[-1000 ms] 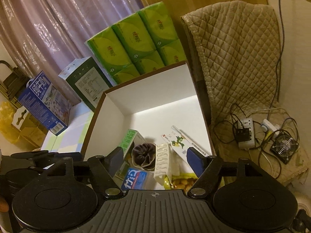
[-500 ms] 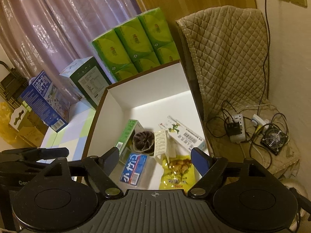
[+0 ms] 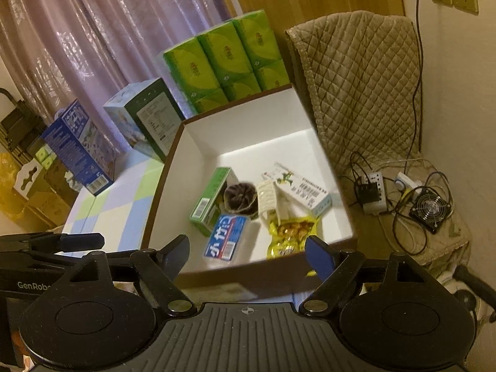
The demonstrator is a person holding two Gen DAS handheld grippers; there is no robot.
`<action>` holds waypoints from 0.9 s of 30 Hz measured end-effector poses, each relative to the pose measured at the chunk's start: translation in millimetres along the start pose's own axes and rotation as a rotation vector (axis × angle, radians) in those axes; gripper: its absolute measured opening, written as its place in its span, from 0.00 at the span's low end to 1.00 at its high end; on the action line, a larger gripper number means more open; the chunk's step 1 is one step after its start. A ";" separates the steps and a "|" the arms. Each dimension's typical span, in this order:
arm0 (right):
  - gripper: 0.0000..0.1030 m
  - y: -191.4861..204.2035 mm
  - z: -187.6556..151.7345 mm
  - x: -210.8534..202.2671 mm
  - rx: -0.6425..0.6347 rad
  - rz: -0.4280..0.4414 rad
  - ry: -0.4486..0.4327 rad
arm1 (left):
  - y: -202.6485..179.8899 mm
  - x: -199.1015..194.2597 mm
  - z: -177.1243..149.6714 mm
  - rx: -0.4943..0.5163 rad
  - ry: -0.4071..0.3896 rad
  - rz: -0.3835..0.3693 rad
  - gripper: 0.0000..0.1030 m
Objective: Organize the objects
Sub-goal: 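Withdraw both tools from the box toward the remaining table items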
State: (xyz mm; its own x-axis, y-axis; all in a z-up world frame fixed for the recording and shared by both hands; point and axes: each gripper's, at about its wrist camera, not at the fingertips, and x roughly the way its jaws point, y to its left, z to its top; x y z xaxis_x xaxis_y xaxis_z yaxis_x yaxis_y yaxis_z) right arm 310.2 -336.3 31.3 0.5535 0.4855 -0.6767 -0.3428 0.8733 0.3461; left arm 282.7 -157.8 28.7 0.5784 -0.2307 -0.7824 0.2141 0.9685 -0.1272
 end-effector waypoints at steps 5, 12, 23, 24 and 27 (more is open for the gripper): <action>0.77 15.2 -19.7 -1.0 -0.008 0.000 0.031 | 12.2 -10.6 -22.9 -0.020 0.024 -0.013 0.89; 0.77 44.2 -45.7 4.7 -0.033 0.014 0.069 | 36.4 -34.7 -52.0 -0.052 -0.006 0.030 0.90; 0.77 99.9 -81.8 27.9 -0.089 0.064 0.146 | 93.9 -69.0 -100.3 -0.125 -0.008 0.130 0.91; 0.77 104.6 -84.6 30.4 -0.091 0.072 0.152 | 99.5 -72.3 -105.2 -0.130 -0.008 0.139 0.91; 0.77 119.0 -92.9 39.6 -0.098 0.092 0.175 | 115.0 -81.1 -118.0 -0.149 -0.006 0.158 0.91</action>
State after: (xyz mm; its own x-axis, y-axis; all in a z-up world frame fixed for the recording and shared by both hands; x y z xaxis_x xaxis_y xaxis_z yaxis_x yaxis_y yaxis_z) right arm 220.8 -216.9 -14.6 0.3788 0.5410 -0.7509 -0.4630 0.8133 0.3524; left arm 167.5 -16.6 5.6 0.6004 -0.0746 -0.7962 0.0014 0.9957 -0.0923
